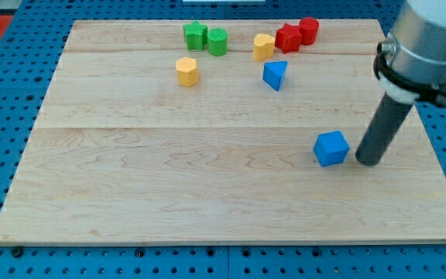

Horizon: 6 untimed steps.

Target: Move your arm between the yellow heart and blue triangle

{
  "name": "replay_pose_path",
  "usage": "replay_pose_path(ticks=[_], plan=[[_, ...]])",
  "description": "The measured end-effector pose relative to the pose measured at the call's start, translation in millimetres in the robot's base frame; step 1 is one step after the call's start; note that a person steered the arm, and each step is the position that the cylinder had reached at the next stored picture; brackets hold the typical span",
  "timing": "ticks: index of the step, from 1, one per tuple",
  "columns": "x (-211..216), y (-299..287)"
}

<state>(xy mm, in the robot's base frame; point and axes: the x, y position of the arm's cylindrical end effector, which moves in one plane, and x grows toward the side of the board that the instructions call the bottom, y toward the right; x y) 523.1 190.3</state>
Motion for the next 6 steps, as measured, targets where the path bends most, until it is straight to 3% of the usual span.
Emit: replay_pose_path(ticks=[1, 2, 3, 4, 5, 6], plan=[[-53, 0], [-100, -56], [-38, -61], [-22, -45], [-57, -47], [-121, -52]])
